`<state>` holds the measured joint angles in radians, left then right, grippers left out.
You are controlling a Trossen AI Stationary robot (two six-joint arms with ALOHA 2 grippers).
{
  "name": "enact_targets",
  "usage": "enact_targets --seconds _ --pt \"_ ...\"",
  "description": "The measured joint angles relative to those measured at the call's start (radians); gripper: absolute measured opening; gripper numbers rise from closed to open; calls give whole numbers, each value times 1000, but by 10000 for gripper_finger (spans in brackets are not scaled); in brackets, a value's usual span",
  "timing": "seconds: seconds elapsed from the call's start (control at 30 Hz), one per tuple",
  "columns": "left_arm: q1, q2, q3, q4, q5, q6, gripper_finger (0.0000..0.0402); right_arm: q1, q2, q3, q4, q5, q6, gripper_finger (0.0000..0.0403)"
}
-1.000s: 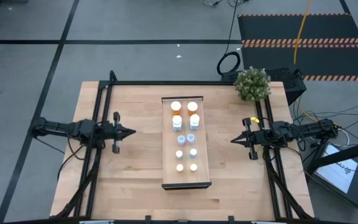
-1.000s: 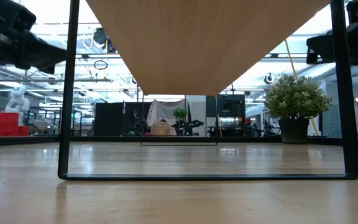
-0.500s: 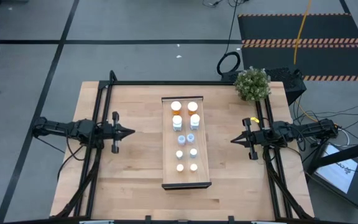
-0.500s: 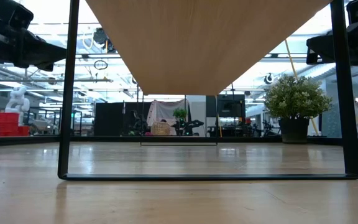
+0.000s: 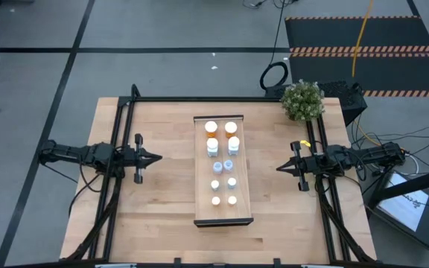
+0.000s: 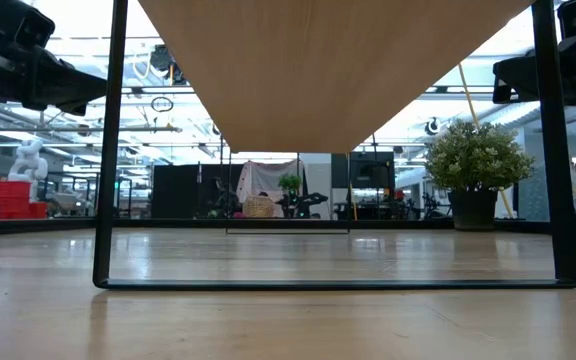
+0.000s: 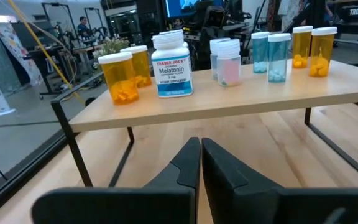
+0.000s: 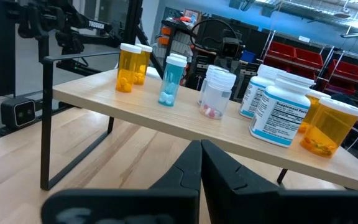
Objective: Pick and place medicine bottles onto shelf by color
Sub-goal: Return to Home Position
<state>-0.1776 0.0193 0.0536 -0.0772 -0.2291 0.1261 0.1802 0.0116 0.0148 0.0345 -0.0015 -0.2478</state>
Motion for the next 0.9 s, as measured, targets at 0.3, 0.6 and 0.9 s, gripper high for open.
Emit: enact_targets --seconds 0.3,0.6,0.9 --pt "0 0 0 0 0 0 3 0 0 0 0 0 0 0" --pt "0 0 0 0 0 0 33 0 0 0 -1 0 0 0" --pt "0 0 0 0 0 0 37 0 0 0 -1 0 0 0"
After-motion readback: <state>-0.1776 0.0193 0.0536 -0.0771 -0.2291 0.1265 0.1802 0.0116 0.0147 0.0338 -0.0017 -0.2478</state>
